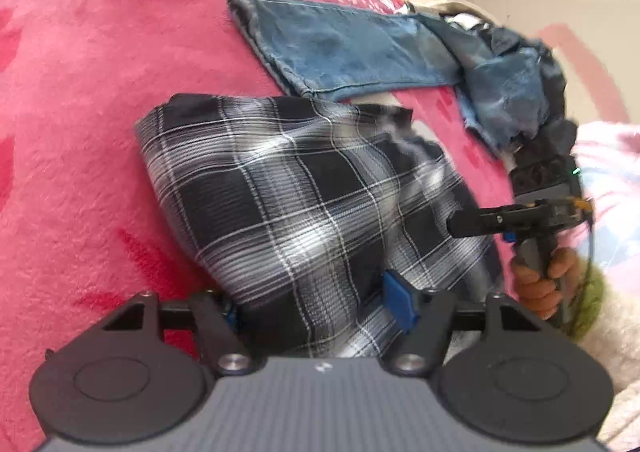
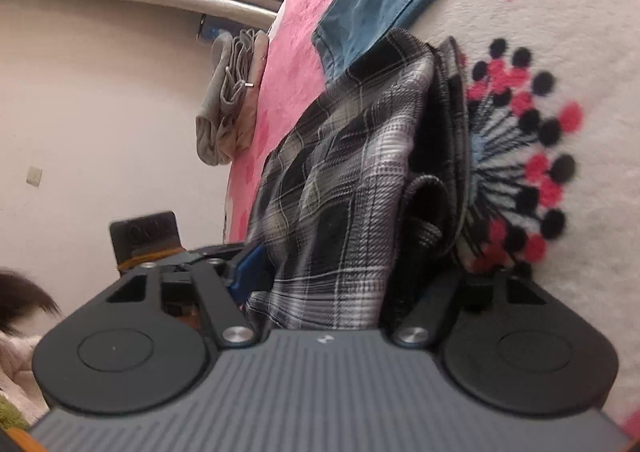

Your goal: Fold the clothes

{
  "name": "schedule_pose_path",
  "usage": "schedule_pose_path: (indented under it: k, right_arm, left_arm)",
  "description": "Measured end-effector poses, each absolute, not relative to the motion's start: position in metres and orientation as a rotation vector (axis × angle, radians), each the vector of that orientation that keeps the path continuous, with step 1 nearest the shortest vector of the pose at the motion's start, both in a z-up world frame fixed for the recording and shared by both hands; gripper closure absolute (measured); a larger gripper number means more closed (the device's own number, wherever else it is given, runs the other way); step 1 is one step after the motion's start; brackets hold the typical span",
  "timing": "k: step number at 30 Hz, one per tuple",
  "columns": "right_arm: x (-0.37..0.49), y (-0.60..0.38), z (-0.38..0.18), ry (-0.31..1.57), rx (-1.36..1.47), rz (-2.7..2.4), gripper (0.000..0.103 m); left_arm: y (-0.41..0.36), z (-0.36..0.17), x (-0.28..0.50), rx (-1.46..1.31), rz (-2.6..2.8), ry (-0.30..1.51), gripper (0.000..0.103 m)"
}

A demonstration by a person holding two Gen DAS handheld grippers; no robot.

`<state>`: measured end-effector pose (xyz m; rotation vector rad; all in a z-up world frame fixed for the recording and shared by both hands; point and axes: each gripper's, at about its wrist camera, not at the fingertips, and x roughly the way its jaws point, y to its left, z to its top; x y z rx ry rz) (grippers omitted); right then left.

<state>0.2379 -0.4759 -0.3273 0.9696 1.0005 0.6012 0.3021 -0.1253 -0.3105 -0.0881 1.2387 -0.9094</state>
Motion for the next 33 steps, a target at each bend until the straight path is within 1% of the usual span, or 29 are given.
schedule_pose_path:
  k: [2,4,5,7,8,13,15,20,29,32,33]
  right_arm:
    - [0.231,-0.479,-0.329,1.002,0.988,0.616,0.050]
    - [0.227,-0.484,-0.335,1.000,1.014,0.616,0.060]
    - [0.230,-0.484,-0.337,1.002,1.024,0.619,0.062]
    - [0.237,-0.483,-0.341,1.009,1.044,0.626,0.068]
    - [0.240,-0.482,-0.344,1.013,1.054,0.630,0.069]
    - [0.237,-0.478,-0.340,0.996,1.027,0.634,0.070]
    - [0.235,-0.478,-0.338,0.989,1.035,0.642,0.070]
    - [0.237,-0.481,-0.348,0.999,1.109,0.663,0.070]
    - [0.237,-0.476,-0.341,1.002,1.034,0.666,0.070]
    - [0.238,-0.476,-0.341,1.002,1.028,0.667,0.070]
    - [0.239,-0.477,-0.341,1.003,1.033,0.669,0.070]
  left_arm:
    - [-0.131,-0.306,0.295,-0.031,-0.883,1.227,0.040]
    - [-0.138,-0.304,0.292,0.018,-0.861,1.222,0.040]
    - [-0.142,-0.302,0.291,0.042,-0.852,1.221,0.040]
    - [-0.149,-0.300,0.288,0.093,-0.833,1.217,0.041]
    - [-0.151,-0.299,0.287,0.110,-0.825,1.214,0.041]
    - [-0.155,-0.293,0.280,0.159,-0.797,1.204,0.048]
    - [-0.156,-0.291,0.275,0.194,-0.813,1.194,0.048]
    - [-0.158,-0.289,0.270,0.237,-0.813,1.192,0.047]
    - [-0.165,-0.285,0.263,0.276,-0.758,1.191,0.047]
    - [-0.169,-0.284,0.260,0.300,-0.750,1.188,0.046]
    - [-0.170,-0.285,0.260,0.302,-0.745,1.190,0.043]
